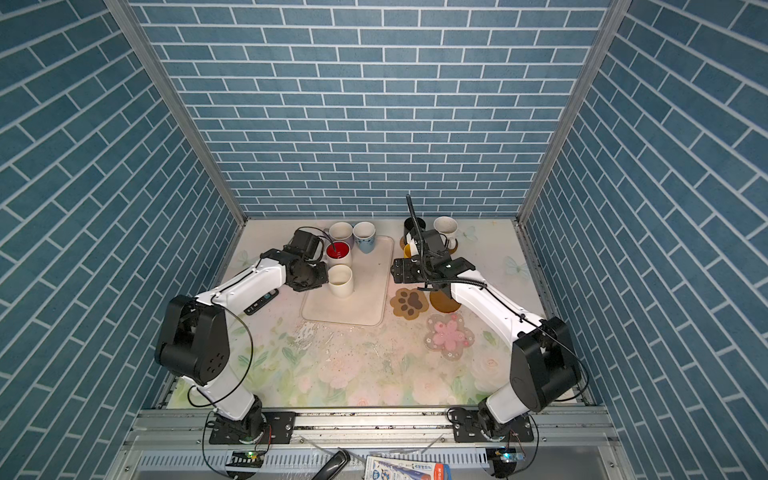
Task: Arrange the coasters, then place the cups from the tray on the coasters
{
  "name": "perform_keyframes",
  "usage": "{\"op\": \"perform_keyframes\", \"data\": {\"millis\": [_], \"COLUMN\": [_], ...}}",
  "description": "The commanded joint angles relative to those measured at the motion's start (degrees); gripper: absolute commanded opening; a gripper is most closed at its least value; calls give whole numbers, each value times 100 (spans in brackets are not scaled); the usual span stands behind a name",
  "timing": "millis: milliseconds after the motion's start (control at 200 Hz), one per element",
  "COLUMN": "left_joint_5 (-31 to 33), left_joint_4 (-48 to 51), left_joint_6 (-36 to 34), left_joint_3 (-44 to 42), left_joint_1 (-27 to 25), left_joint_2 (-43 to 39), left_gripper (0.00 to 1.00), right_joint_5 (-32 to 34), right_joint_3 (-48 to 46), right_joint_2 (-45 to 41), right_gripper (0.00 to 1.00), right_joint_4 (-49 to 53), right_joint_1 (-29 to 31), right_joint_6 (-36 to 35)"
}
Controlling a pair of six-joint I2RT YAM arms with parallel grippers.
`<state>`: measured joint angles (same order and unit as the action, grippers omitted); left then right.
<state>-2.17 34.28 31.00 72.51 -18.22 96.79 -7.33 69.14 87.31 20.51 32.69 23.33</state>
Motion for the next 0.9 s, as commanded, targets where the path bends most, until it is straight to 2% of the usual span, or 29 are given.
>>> {"op": "perform_keyframes", "data": {"millis": [0,520,690,895], "left_joint_5": [27,-270,-331,-450], "left_joint_4": [227,513,512,339], "left_joint_6": [-118,-263,-288,-264], "left_joint_3": [309,1872,2074,1898], "left_joint_1": [140,451,459,459], "left_joint_2": [-3,1358,1655,1724], "left_gripper": [0,0,0,0], "right_joint_5": [-63,-18,-31,-40], "right_joint_3": [25,490,521,379], "right_joint_2": [-60,433,546,495], "right_gripper": [84,85,85,85], "right_joint_4": [6,189,155,106], "right_joint_1": [17,18,19,18], "right_joint_6": [60,-206,-224,-215]}}
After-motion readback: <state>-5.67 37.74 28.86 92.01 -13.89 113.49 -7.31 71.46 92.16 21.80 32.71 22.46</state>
